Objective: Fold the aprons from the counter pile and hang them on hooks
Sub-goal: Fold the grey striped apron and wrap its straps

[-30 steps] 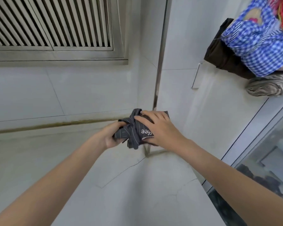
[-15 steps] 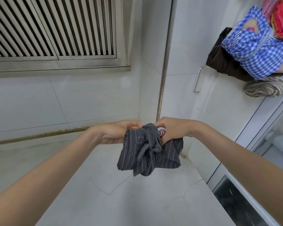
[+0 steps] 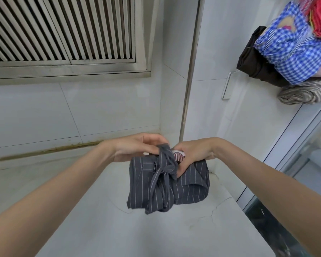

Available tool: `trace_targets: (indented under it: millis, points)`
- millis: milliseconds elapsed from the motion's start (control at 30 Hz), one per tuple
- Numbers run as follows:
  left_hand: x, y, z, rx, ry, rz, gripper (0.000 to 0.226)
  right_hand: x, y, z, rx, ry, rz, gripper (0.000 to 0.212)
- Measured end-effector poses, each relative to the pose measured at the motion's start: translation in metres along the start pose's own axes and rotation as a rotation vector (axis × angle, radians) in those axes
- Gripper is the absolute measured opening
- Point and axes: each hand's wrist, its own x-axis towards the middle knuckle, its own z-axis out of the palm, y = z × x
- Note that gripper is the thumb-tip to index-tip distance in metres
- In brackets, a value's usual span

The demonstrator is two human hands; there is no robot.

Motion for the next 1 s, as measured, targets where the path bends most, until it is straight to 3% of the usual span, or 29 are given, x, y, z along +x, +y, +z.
trace_targets:
  millis: [100, 267, 333, 400, 433, 500, 600, 667, 767, 867, 1000]
  points:
    - [-0.003, 0.010, -0.001, 0.143, -0.069, 0.029, 0.033, 0.001, -0.003, 0.000, -0.043, -0.019, 0.076, 0.023]
    - [-0.019, 0.021, -0.005, 0.422, 0.028, 0.099, 0.010, -0.011, 0.012, -0.013, 0.052, 0.076, 0.125, 0.035]
    - [-0.012, 0.018, -0.002, 0.776, 0.150, 0.149, 0.014, -0.012, 0.015, -0.016, 0.086, 0.109, 0.123, 0.034]
    - [-0.007, 0.009, -0.006, 1.159, 0.322, 0.228, 0.033, -0.013, 0.016, -0.021, 0.146, 0.162, 0.088, 0.025]
    - [-0.007, 0.003, -0.012, 1.181, 0.409, 0.239, 0.043, -0.015, 0.016, -0.024, 0.193, 0.198, 0.065, 0.019]
    - [-0.010, -0.009, -0.022, 1.026, 0.525, 0.197, 0.052, -0.017, 0.015, -0.028, 0.303, 0.282, 0.014, 0.012]
    - [-0.008, -0.016, -0.026, 0.813, 0.592, 0.178, 0.047, -0.016, 0.020, -0.034, 0.428, 0.459, -0.033, 0.019]
    - [-0.002, -0.018, -0.020, 0.842, 0.721, 0.217, 0.054, -0.013, 0.026, -0.036, 0.544, 0.580, -0.076, 0.027]
    - [0.003, -0.024, -0.014, 1.031, 0.884, 0.302, 0.058, -0.016, 0.029, -0.035, 0.648, 0.621, -0.117, 0.030]
    - [0.003, -0.027, -0.006, 1.032, 0.862, 0.280, 0.056, -0.013, 0.028, -0.030, 0.788, 0.657, -0.179, 0.025]
    - [0.021, -0.027, 0.020, 0.483, 0.736, 0.169, 0.015, 0.001, 0.020, -0.020, 0.994, 0.744, -0.301, 0.033]
